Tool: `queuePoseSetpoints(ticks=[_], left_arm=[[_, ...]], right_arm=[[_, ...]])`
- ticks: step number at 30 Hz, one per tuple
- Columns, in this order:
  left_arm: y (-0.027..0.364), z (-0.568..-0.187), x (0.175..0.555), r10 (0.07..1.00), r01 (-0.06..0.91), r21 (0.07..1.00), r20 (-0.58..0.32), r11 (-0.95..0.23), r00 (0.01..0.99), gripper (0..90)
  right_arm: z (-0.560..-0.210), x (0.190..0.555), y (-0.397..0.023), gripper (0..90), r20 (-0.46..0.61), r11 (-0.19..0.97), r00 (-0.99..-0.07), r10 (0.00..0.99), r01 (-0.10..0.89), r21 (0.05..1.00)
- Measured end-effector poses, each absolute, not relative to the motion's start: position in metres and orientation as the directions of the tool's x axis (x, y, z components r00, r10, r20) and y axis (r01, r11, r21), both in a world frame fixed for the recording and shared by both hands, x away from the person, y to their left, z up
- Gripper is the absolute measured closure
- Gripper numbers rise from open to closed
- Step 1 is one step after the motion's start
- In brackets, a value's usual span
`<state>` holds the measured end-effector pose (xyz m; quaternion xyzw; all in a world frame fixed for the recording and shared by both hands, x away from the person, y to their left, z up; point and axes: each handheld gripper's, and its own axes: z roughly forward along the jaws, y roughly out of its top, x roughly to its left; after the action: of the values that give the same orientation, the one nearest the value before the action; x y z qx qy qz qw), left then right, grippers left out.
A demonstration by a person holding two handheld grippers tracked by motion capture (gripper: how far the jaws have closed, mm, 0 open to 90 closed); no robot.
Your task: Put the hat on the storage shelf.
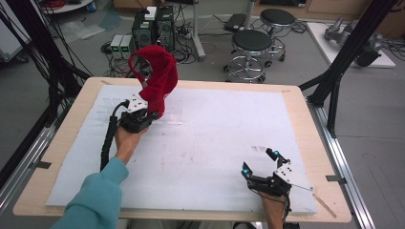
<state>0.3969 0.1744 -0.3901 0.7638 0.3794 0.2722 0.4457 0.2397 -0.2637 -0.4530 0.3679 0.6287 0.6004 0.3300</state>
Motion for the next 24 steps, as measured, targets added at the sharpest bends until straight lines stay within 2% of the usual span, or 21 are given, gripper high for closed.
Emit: queuePoseSetpoints(ticks=[7,10,18,20,22,24], left_arm=[[0.178,-0.406,0.394,0.827,0.327,0.898,0.069,-0.295,0.557,85.0],[0.179,-0.405,0.393,0.818,0.323,0.889,0.091,-0.324,0.568,84.9],[0.181,-0.405,0.394,0.814,0.320,0.898,0.069,-0.303,0.577,83.8],[0.182,-0.405,0.394,0.815,0.319,0.901,0.062,-0.294,0.576,79.0],[0.183,-0.403,0.392,0.821,0.322,0.905,0.051,-0.279,0.568,63.3],[0.185,-0.398,0.389,0.822,0.322,0.910,0.035,-0.261,0.568,54.6]], right_arm=[[-0.454,0.239,-0.265,0.6,0.031,-0.003,-0.525,0.850,0.055,0.998],[-0.454,0.238,-0.265,0.6,0.025,-0.003,-0.521,0.853,0.044,0.999],[-0.455,0.237,-0.266,0.6,0.032,-0.016,-0.522,0.853,0.035,0.999],[-0.455,0.236,-0.266,0.6,0.033,-0.017,-0.521,0.853,0.036,0.999],[-0.455,0.236,-0.266,0.6,0.035,-0.018,-0.520,0.853,0.037,0.999],[-0.455,0.236,-0.266,0.6,0.032,-0.017,-0.523,0.852,0.034,0.999]])
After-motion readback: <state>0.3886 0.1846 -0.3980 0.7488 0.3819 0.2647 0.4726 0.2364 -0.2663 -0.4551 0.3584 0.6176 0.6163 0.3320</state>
